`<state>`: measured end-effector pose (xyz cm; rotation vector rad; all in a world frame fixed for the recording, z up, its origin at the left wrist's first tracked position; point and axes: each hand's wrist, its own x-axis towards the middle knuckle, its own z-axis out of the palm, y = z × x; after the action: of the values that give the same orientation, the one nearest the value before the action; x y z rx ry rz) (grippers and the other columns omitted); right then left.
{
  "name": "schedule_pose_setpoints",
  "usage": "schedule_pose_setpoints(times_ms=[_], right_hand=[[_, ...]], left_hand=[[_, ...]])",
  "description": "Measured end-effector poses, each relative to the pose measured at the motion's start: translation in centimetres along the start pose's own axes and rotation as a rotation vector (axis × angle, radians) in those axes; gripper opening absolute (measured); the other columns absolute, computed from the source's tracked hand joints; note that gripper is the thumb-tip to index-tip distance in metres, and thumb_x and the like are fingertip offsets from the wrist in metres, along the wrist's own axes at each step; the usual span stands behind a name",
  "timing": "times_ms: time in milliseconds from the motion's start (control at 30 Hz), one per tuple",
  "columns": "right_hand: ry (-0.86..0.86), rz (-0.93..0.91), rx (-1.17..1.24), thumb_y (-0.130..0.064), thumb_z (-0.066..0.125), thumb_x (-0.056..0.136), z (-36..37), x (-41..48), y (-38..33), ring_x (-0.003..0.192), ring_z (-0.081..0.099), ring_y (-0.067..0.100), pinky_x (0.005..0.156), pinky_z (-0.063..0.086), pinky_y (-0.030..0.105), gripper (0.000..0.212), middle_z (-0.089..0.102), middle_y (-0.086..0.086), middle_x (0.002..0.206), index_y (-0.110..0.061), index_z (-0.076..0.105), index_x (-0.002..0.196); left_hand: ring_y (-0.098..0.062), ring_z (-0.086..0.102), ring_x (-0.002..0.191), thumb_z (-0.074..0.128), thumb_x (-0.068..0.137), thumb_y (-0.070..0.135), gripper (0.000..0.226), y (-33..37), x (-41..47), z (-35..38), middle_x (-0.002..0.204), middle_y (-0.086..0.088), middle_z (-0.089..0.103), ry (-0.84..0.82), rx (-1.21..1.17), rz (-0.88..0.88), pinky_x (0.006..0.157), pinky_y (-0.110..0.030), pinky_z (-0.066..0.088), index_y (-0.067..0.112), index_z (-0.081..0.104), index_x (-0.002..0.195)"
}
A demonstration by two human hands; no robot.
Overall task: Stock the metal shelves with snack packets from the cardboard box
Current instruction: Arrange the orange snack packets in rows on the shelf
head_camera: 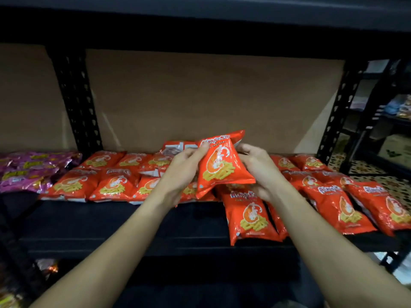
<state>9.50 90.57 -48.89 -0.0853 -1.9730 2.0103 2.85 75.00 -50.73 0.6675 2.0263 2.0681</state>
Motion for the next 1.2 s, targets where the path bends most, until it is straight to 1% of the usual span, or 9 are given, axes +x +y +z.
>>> schedule_pose_setpoints(times_ms=[100,167,333,433,567,800,900,1033,1200], right_hand=[[-0.041,-0.061,-0.166,0.006,0.057,0.092,-0.8,-0.9,0.7,0.074,0.069,0.014,0.068,0.056,0.026,0.023,0.075,0.01,0.089,-0.009,0.071,0.103],[-0.009,-0.106,-0.391,0.0,0.062,0.092,-1.7,-1.6,1.6,0.093,0.068,0.014,0.084,0.054,0.026,0.024,0.074,0.008,0.103,-0.014,0.07,0.109],[0.089,-0.269,-0.994,-0.022,0.061,0.095,-3.0,-4.4,4.1,0.117,0.056,0.015,0.103,0.037,0.026,0.025,0.063,0.0,0.121,-0.019,0.068,0.118],[0.141,-0.356,-1.163,-0.026,0.056,0.098,-2.9,-5.6,6.2,0.118,0.052,0.025,0.107,0.036,0.038,0.032,0.057,0.006,0.124,-0.013,0.062,0.127],[0.159,-0.343,-1.223,-0.029,0.048,0.102,-2.1,-6.4,7.6,0.124,0.047,0.027,0.11,0.034,0.04,0.038,0.053,0.009,0.134,-0.008,0.057,0.133],[0.155,-0.325,-1.217,-0.032,0.041,0.105,-1.5,-6.9,8.7,0.131,0.042,0.024,0.111,0.031,0.038,0.042,0.049,0.007,0.143,-0.012,0.053,0.14],[0.179,-0.337,-1.185,-0.03,0.043,0.105,-1.4,-7.0,9.1,0.131,0.042,0.025,0.11,0.031,0.038,0.041,0.049,0.009,0.143,-0.01,0.054,0.139],[0.195,-0.346,-1.17,-0.029,0.046,0.104,-1.2,-7.1,9.3,0.13,0.043,0.027,0.11,0.032,0.039,0.041,0.05,0.01,0.142,-0.009,0.055,0.138],[0.182,-0.345,-1.182,-0.03,0.044,0.104,-1.2,-7.0,9.3,0.132,0.042,0.026,0.111,0.032,0.04,0.042,0.049,0.01,0.143,-0.009,0.054,0.139]], left_hand=[[-0.01,0.07,0.072,0.063,0.092,0.045,0.034,-1.6,-1.1,-1.0,0.084,-0.001,0.076,0.121,-0.007,0.052,0.063,-0.024,0.054,0.013,0.067,0.1],[-0.007,0.07,0.07,0.063,0.093,0.04,0.025,-2.5,-2.9,-1.7,0.079,0.005,0.075,0.186,0.021,0.051,0.061,-0.023,0.056,0.018,0.063,0.106],[-0.02,0.07,0.095,0.066,0.081,0.057,0.067,-5.8,-5.6,-3.1,0.122,-0.008,0.064,0.232,0.168,-0.091,0.085,-0.04,0.058,0.024,0.042,0.136],[-0.016,0.069,0.094,0.064,0.085,0.056,0.072,-6.5,-6.6,-2.8,0.118,-0.001,0.061,0.213,0.332,-0.092,0.087,-0.042,0.057,0.028,0.031,0.142],[-0.005,0.057,0.094,0.058,0.093,0.051,0.066,-6.5,-7.3,-1.8,0.121,0.005,0.053,0.312,0.519,0.018,0.077,-0.028,0.049,0.024,0.027,0.145],[-0.012,0.037,0.132,0.055,0.094,0.05,0.058,-6.0,-7.6,-1.4,0.144,0.003,0.038,0.457,0.745,0.283,0.101,-0.033,0.039,0.021,0.038,0.141],[-0.014,0.027,0.145,0.047,0.101,0.042,0.052,-6.1,-8.1,-0.7,0.156,0.002,0.033,0.311,0.971,0.5,0.119,-0.038,0.022,0.018,0.04,0.146],[-0.009,0.005,0.151,0.018,0.102,0.049,0.06,-7.1,-8.3,0.0,0.163,0.007,0.017,0.037,1.248,0.471,0.119,-0.028,-0.014,0.022,0.022,0.156],[-0.014,-0.006,0.152,0.005,0.1,0.05,0.064,-7.4,-8.5,0.0,0.164,0.007,0.009,-0.001,1.387,0.43,0.116,-0.032,-0.018,0.022,0.013,0.158]])
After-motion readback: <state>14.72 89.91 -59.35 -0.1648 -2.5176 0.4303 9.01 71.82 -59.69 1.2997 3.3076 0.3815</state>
